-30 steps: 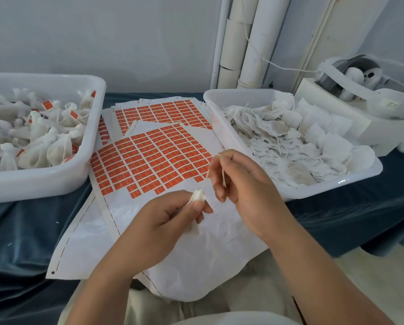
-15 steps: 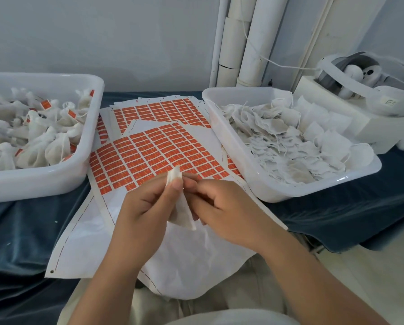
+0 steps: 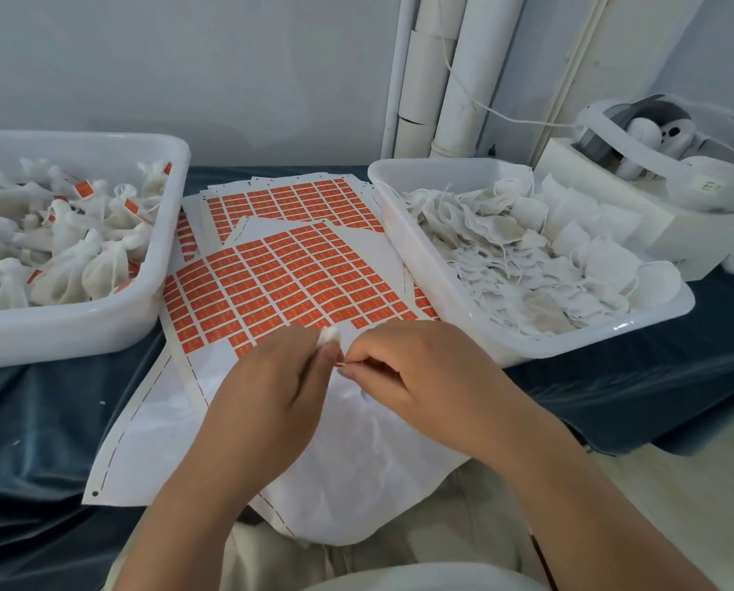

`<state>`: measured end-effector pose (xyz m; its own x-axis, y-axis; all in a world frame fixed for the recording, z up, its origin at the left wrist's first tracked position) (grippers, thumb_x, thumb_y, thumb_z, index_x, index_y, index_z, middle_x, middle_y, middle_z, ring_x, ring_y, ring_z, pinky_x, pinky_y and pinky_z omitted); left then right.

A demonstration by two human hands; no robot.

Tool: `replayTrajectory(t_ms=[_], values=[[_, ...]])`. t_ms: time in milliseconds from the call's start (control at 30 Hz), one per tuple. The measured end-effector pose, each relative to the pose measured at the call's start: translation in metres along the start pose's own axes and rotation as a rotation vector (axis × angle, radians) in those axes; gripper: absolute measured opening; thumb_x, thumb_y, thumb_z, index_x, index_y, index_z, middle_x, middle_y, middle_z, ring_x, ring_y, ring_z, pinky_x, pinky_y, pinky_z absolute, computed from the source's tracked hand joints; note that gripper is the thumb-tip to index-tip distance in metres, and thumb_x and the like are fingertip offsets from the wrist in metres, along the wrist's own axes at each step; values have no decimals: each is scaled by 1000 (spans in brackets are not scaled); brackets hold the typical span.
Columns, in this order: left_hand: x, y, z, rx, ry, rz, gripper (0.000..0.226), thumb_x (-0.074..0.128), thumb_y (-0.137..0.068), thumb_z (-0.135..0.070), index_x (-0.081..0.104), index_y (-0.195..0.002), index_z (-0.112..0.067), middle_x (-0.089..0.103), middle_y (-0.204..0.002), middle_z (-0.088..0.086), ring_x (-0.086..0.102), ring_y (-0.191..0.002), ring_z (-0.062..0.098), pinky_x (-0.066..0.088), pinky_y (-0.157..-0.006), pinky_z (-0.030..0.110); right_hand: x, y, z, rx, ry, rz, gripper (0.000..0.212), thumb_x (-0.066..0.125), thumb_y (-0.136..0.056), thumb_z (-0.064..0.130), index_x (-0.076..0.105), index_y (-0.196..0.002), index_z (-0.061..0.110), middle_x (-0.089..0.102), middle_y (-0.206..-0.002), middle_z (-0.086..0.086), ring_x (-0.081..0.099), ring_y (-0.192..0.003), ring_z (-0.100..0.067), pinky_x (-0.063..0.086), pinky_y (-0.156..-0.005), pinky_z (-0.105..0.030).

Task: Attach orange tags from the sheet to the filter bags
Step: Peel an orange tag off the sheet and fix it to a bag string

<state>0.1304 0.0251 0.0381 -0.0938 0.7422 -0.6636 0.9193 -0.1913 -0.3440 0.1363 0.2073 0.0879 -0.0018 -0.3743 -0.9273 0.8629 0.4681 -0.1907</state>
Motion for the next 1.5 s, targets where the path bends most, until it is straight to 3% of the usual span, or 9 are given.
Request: replayTrajectory(t_ms=[100, 267, 400, 500, 600, 667, 933, 1300, 1500], values=[[3, 3, 0, 38, -41, 89, 38, 25, -98, -60, 44, -71, -40, 51, -65, -14, 54, -59, 14, 41, -59, 24, -3, 3, 2, -54, -7, 24, 17, 58, -106, 36, 70, -101, 25, 65, -89, 14, 55, -78, -4, 36, -70, -12], [-3, 9, 4, -63, 94, 282, 51, 22, -92, -62, 66, -99, -36, 67, -95, -18, 62, -102, 2, 49, -84, 19, -8, 5, -2, -92, 0, 55, 16, 54, -108, 30, 69, -108, 25, 57, -93, 20, 52, -82, -2, 35, -72, -14], [-2, 10, -3, 70, 103, 392, 53, 27, -94, -61, 63, -91, -22, 66, -83, -5, 64, -81, 18, 52, -75, 38, -9, 4, -3, -203, -3, -43, 12, 67, -102, 27, 77, -99, 21, 68, -92, 10, 58, -81, -4, 46, -75, -17], [-2, 8, -2, 98, 185, 440, 46, 34, -102, -61, 54, -78, -27, 55, -70, -4, 55, -68, 18, 46, -64, 33, -9, 3, -10, -143, -140, -81, 10, 74, -96, 33, 78, -92, 25, 64, -89, 15, 59, -79, -4, 49, -71, -20], [-4, 8, 0, 87, 288, 490, 46, 36, -104, -61, 56, -80, -28, 59, -75, -3, 58, -73, 17, 49, -68, 29, -8, 0, -18, -60, -317, -75, 8, 78, -93, 31, 78, -88, 25, 65, -86, 16, 63, -83, -10, 51, -70, -21], [-5, 8, 0, 43, 424, 466, 47, 36, -104, -61, 60, -81, -29, 62, -79, 0, 61, -75, 16, 52, -71, 25, -8, 0, -20, -57, -402, -91, 5, 76, -94, 25, 78, -90, 24, 67, -87, 14, 65, -84, -13, 52, -70, -21], [-10, 4, 3, -139, 666, 197, 51, 42, -93, -67, 70, -76, -28, 70, -85, 8, 66, -85, 32, 55, -84, 55, 5, 1, -13, -277, -248, -333, 11, 70, -98, 8, 79, -104, 7, 68, -93, 3, 54, -82, 0, 47, -76, -16], [-8, 3, 7, -264, 691, 169, 44, 49, -79, -77, 73, -78, -40, 71, -91, 7, 68, -95, 34, 56, -95, 57, 18, 1, -7, -305, 27, -552, 28, 56, -105, 23, 76, -93, 9, 67, -86, 0, 59, -78, -12, 38, -82, -11], [-5, 4, 9, -342, 827, 228, 66, 53, -86, -76, 75, -92, -14, 72, -94, 13, 71, -92, 31, 53, -98, 60, 16, 1, 0, -122, -408, -448, 8, 65, -93, 23, 72, -90, 19, 59, -86, 20, 58, -77, 0, 45, -75, -9]])
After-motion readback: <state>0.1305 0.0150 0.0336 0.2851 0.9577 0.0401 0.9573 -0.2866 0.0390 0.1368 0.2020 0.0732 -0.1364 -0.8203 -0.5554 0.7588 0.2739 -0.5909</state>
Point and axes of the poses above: each hand's wrist, its own y-axis away from the middle knuckle, its own x-axis out of the palm, z = x × y, the point moved 1 cm from there along -y, towards the middle knuckle
